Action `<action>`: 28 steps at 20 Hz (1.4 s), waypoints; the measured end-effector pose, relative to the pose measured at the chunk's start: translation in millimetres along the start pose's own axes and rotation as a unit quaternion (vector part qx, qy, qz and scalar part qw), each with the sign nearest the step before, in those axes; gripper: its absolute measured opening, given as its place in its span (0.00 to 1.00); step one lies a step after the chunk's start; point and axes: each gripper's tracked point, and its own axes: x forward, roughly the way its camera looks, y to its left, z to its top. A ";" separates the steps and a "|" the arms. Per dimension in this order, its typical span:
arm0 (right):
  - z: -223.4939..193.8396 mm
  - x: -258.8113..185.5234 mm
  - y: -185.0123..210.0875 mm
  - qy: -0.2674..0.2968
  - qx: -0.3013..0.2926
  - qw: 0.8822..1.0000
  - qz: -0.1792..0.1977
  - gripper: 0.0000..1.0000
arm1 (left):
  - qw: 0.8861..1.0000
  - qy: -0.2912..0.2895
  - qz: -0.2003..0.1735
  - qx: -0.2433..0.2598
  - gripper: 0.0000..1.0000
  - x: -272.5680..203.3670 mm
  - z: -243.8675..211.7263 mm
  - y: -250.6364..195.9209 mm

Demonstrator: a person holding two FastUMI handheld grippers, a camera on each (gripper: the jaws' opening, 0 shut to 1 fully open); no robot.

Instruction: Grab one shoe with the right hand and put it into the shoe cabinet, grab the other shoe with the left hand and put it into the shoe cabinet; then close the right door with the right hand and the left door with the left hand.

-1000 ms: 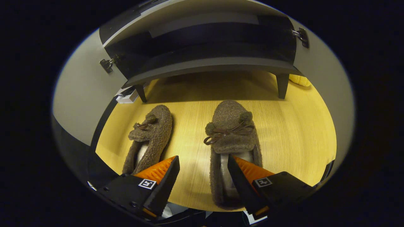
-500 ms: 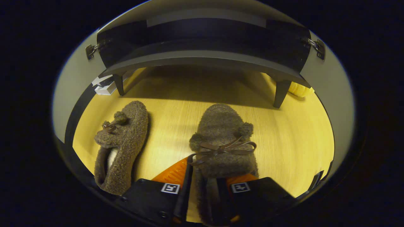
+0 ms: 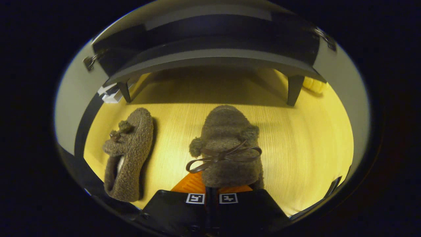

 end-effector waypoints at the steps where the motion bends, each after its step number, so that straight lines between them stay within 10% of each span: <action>1: 1.9 0.0 -1.9 0.008 0.010 1.000 0.003 0.02 | 1.000 -0.003 -0.001 0.004 0.95 -0.2 2.5 1.6; 28: 30.9 -184.5 24.0 -0.152 0.018 0.988 0.029 0.02 | 0.994 -0.050 -0.084 0.046 1.00 8.4 -21.8 33.0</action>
